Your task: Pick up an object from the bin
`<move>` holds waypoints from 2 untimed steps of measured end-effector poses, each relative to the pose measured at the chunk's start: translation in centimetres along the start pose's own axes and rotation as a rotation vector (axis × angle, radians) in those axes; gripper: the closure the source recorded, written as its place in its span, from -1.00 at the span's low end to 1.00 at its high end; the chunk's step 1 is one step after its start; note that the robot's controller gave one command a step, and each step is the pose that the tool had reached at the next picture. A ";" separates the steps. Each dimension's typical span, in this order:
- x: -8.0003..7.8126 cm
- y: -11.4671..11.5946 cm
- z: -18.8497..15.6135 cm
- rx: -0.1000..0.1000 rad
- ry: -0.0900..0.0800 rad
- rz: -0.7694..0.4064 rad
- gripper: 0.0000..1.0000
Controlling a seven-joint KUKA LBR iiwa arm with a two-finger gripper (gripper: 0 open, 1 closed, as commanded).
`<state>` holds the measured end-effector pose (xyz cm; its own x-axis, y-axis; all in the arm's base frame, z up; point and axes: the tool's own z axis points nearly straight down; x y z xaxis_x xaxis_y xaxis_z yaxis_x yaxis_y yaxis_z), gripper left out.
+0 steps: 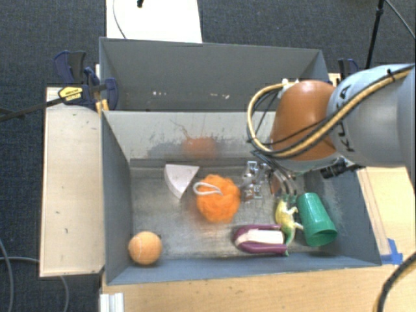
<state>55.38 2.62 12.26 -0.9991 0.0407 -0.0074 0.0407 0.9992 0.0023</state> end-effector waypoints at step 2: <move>-3.5 2.5 -10.0 0.002 0.003 0.018 -1.00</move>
Offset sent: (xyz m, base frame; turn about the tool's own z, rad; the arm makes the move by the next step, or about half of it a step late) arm 0.0000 0.0000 0.0000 0.0000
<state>58.89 4.99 22.29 -0.9982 0.0591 -0.0039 0.0591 0.9983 0.0008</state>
